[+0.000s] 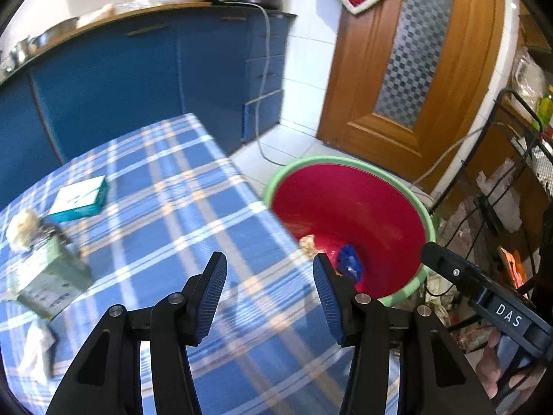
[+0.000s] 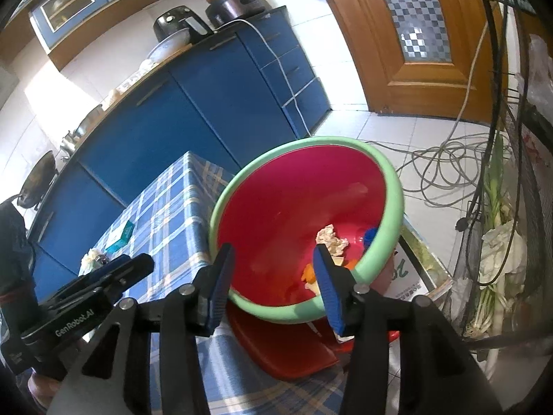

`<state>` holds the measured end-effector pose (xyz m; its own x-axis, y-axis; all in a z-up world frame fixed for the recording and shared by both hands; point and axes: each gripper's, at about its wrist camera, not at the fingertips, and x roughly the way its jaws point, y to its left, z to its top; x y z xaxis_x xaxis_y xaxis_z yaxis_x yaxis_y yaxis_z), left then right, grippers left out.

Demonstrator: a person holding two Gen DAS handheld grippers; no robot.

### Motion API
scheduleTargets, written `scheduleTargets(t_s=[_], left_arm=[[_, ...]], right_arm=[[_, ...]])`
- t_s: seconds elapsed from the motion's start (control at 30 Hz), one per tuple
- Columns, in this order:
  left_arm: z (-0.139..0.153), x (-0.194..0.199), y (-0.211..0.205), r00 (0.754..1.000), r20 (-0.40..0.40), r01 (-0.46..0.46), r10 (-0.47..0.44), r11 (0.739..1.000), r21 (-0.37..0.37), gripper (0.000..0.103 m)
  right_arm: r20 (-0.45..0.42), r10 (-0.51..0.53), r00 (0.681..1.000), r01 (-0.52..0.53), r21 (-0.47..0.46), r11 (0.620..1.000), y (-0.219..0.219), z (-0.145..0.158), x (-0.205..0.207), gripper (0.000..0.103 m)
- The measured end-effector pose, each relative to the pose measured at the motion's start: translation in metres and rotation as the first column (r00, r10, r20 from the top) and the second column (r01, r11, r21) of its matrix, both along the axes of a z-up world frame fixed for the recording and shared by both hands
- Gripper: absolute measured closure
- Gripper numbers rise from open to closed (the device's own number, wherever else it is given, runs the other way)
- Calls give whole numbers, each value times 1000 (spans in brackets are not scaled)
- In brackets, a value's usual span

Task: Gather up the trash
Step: 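Open both tools to drop the glove and cloth into the bucket, then move both open tools back over the table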

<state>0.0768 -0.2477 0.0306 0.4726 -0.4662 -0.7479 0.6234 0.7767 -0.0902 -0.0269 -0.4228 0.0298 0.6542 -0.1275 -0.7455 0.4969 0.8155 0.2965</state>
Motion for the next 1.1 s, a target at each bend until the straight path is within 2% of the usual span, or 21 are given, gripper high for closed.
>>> scheduleTargets(t_s=[0.33,0.47,0.9,1.1], left_arm=[[9,10,64,993,17,-116,117,993,-12,49],[9,15,91,985,22,-171,172,985,-11,49],[-6,37,174,938,13,-348,347,937,30,49],[-20,49,201,916,2,-401,402,913,79,47]], right_arm=[[-1,58,998,-58,-21,998,32,6,10,44],[-10,79,997,-79,-29,996,43,7,14,43],[-42,148,988,-150,-52,987,78,5,29,42],[-62,180,982,-184,-63,981,94,1,38,41]])
